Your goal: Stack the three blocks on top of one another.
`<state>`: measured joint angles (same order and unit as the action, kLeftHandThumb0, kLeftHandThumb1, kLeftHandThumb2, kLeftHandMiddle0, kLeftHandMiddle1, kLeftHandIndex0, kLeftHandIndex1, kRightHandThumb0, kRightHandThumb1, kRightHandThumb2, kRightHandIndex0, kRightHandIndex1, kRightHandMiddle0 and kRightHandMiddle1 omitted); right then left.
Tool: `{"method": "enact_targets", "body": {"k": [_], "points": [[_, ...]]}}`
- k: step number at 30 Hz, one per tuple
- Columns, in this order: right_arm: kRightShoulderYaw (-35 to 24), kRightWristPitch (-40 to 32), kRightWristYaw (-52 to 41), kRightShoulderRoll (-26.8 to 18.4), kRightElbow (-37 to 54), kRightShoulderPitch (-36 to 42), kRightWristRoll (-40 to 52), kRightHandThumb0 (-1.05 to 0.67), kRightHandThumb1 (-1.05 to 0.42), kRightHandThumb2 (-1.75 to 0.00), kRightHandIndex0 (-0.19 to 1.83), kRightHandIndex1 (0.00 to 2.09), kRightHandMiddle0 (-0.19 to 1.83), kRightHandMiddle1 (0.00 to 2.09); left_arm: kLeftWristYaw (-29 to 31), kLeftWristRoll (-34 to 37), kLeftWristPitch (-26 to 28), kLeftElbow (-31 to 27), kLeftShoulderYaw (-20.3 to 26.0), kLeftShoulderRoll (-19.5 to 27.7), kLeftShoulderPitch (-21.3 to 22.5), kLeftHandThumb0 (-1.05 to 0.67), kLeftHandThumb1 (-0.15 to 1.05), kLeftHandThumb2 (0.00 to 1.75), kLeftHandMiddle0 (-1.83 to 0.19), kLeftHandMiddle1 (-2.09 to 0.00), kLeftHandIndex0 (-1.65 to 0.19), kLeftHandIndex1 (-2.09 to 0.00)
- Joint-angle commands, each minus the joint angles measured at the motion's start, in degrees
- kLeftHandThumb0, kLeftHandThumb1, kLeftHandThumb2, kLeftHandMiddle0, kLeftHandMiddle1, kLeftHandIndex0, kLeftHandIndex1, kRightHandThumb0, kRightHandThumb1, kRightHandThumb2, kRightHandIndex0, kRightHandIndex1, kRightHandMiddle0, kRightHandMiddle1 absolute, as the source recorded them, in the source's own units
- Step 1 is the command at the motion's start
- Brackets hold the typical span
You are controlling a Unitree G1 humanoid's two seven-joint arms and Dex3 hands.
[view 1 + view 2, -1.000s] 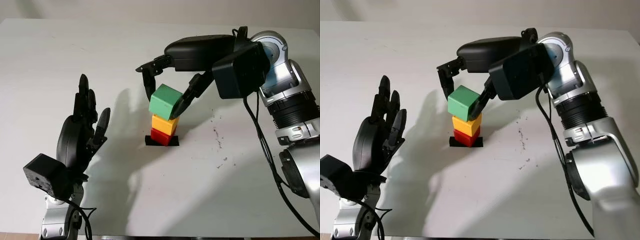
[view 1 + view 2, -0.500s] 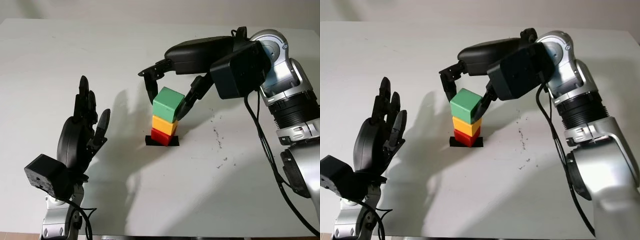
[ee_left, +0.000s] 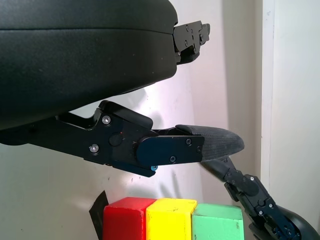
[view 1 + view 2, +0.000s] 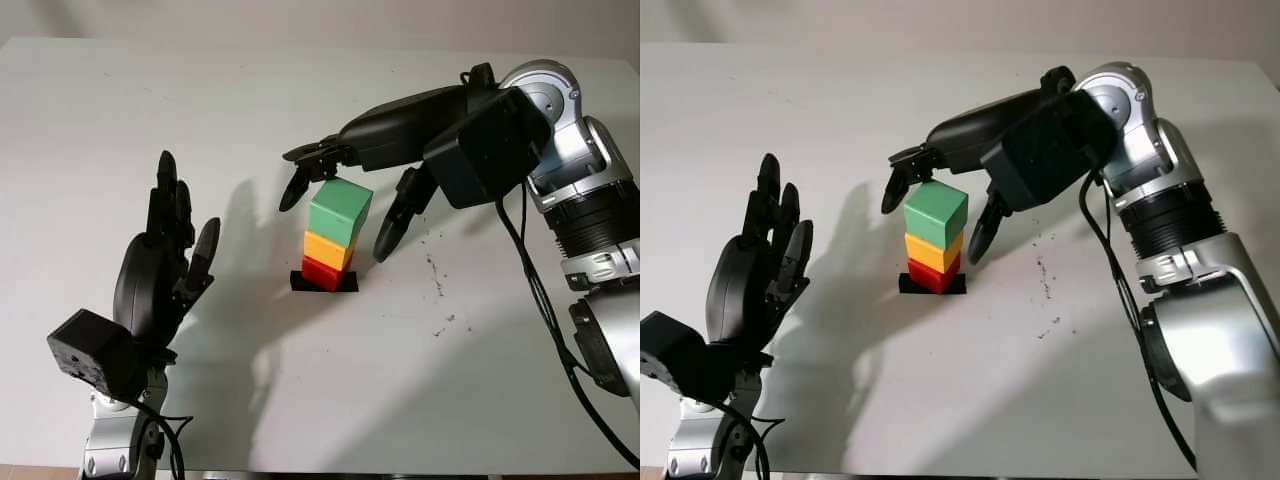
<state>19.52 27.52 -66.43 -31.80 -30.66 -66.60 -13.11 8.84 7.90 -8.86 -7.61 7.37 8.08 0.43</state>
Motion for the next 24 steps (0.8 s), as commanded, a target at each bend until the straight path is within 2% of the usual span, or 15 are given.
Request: {"method": "enact_targets", "body": {"k": [1,6,8,10,11,12,15,19,24], "points": [[-0.38,0.08,1.11,-0.73,1.97,0.59,-0.23,-0.88,-0.86,-0.06,-0.19,0.00,-0.19,0.01,-0.01,0.14,-0.68,0.10,0.17,-0.18,-0.47,-0.69,1.05,0.43,0.19,0.00,0.19,0.00],[-2.72,-1.73,5.77,-1.15,5.05,1.67,0.33,-0.94,-0.89,-0.07,-0.19,0.00,-0.19,0.00,-0.40,-0.10,-0.26,-0.31,-0.03,-0.29,-0.62,-0.69,1.05,0.43,0.19,0.00,0.19,0.00],[-6.64,-4.52,9.70,-0.64,6.25,3.72,3.46,-0.97,-0.95,-0.09,-0.19,0.00,-0.19,0.00,-0.40,-0.06,-0.58,-0.12,0.08,-0.26,-0.63,-0.69,1.05,0.43,0.19,0.00,0.19,0.00],[-10.32,-7.97,13.17,-0.01,6.92,6.28,7.20,-0.94,-1.03,-0.20,-0.19,0.00,-0.19,0.00,-0.48,0.00,-0.56,0.01,0.28,-0.19,-0.61,-0.70,1.05,0.43,0.19,0.00,0.19,0.00],[-11.77,-8.00,15.31,-0.10,6.77,7.74,8.05,-0.95,-1.04,-0.27,-0.19,0.00,-0.19,0.00,-0.51,0.02,-0.61,0.09,0.41,-0.15,-0.58,-0.69,1.05,0.43,0.19,0.00,0.19,0.00],[-13.32,-8.10,17.23,0.15,6.31,9.38,9.34,-0.94,-1.04,-0.40,-0.19,0.00,-0.19,0.00,-0.47,0.19,-0.71,0.25,0.60,-0.12,-0.48,-0.69,1.05,0.43,0.19,0.00,0.19,0.00],[-18.20,-9.80,23.67,1.66,5.22,15.93,13.27,-0.92,-1.05,-0.58,-0.19,0.00,-0.19,0.00,-0.06,1.52,-0.47,0.44,1.25,-0.07,0.01,-0.71,1.05,0.46,0.19,0.00,0.19,0.00],[-21.75,-16.14,31.64,4.44,8.76,24.80,15.96,-0.92,-1.05,-0.66,-0.19,0.00,-0.19,0.00,1.43,3.70,-1.66,2.27,2.13,0.26,1.45,-0.70,1.05,0.54,0.19,0.00,0.19,0.00],[-24.14,-18.28,38.31,8.93,12.69,33.24,18.93,-0.87,-1.05,-0.70,-0.19,0.00,-0.19,0.00,3.47,4.76,-1.84,4.70,2.88,1.47,3.47,-0.68,1.05,0.63,0.19,0.00,0.19,0.00]]}}
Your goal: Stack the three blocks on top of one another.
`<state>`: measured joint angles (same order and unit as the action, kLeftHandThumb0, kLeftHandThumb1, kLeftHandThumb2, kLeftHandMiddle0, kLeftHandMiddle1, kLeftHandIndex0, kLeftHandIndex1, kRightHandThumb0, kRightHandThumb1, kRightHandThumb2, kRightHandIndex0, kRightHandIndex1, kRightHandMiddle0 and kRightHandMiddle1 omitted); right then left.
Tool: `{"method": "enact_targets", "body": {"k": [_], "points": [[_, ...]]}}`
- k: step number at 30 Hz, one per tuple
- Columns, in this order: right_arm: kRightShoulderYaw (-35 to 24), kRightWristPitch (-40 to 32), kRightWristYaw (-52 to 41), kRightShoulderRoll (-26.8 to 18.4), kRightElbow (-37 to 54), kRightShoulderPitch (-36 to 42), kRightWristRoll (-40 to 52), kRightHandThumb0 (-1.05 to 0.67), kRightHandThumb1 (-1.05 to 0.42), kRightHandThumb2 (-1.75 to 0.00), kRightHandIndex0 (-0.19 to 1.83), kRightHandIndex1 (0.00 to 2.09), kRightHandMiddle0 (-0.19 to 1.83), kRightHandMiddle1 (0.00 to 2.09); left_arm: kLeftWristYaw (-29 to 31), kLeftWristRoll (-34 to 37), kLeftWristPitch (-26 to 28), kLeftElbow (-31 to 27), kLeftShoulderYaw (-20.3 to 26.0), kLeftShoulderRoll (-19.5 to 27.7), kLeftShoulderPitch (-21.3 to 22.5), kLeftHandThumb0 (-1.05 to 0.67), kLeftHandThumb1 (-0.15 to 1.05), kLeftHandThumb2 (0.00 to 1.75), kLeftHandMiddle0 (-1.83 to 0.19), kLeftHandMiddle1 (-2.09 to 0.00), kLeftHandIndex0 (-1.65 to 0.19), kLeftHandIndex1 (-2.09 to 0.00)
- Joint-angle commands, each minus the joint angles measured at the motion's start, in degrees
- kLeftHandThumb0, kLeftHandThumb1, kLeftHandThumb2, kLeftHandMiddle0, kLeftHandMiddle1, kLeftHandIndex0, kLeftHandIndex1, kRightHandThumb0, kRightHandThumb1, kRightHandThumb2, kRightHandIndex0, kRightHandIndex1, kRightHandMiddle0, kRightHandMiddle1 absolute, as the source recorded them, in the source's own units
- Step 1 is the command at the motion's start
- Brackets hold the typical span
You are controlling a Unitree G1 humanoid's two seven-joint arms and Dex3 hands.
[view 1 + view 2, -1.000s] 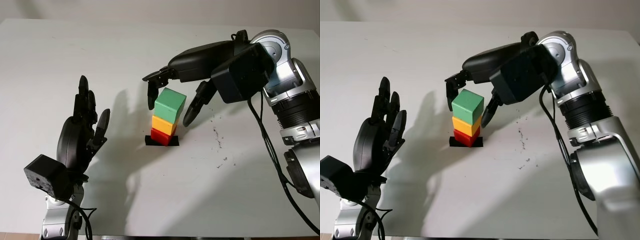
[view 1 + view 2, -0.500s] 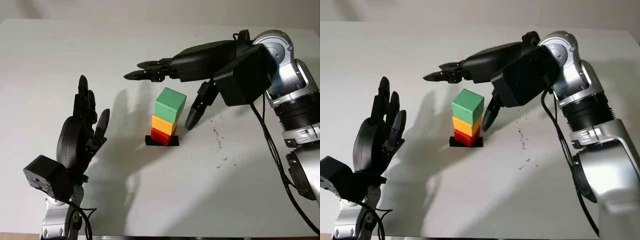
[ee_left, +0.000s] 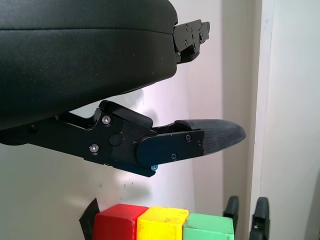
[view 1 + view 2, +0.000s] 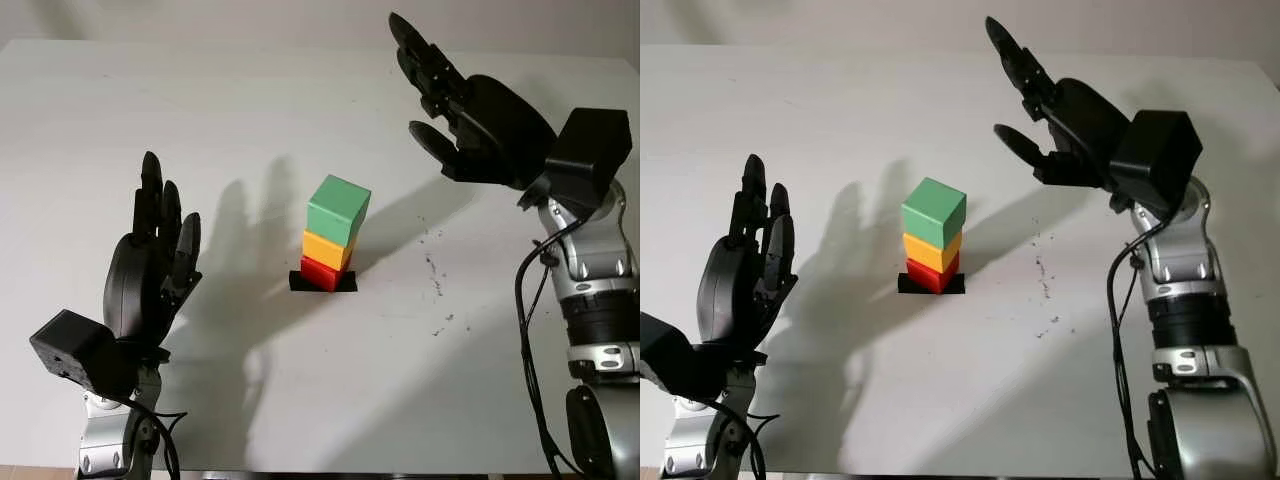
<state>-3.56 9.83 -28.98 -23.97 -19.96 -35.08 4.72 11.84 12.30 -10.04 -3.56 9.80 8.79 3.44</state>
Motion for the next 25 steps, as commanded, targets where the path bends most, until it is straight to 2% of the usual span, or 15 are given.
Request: {"method": "enact_targets", "body": {"k": [1,5,12,17,25], "points": [[-1.52,-2.41,1.92,2.28,3.19,3.27,2.35,-0.85,-1.05,-0.70,-0.19,0.00,-0.19,0.00,0.64,0.40,-0.50,1.02,0.63,0.96,0.90,-0.68,1.05,0.64,0.19,0.00,0.19,0.00],[-2.86,-7.21,7.23,6.73,7.32,8.51,4.93,-0.79,-1.05,-0.73,-0.19,0.00,-0.19,0.00,0.86,0.87,0.70,1.69,0.90,1.24,2.67,-0.69,1.05,0.66,0.19,0.00,0.19,0.00],[-2.24,-10.94,13.54,12.36,12.45,14.64,5.54,-0.77,-1.05,-0.75,-0.19,0.00,-0.19,0.00,1.17,0.01,0.34,3.74,-0.05,1.45,5.19,-0.70,1.05,0.66,0.19,0.00,0.19,0.00],[-0.62,-11.12,16.66,16.35,14.82,18.01,4.80,-0.75,-1.05,-0.78,-0.19,0.00,-0.19,0.00,1.88,-0.06,-0.14,4.40,-0.93,0.95,5.41,-0.72,1.05,0.65,0.19,0.00,0.19,0.00],[1.95,-12.24,21.19,19.36,20.00,22.66,1.52,-0.73,-1.05,-0.79,-0.19,0.00,-0.19,0.00,1.44,-1.25,0.04,2.41,-1.53,1.00,3.53,-0.74,1.05,0.65,0.19,0.00,0.19,0.00]]}}
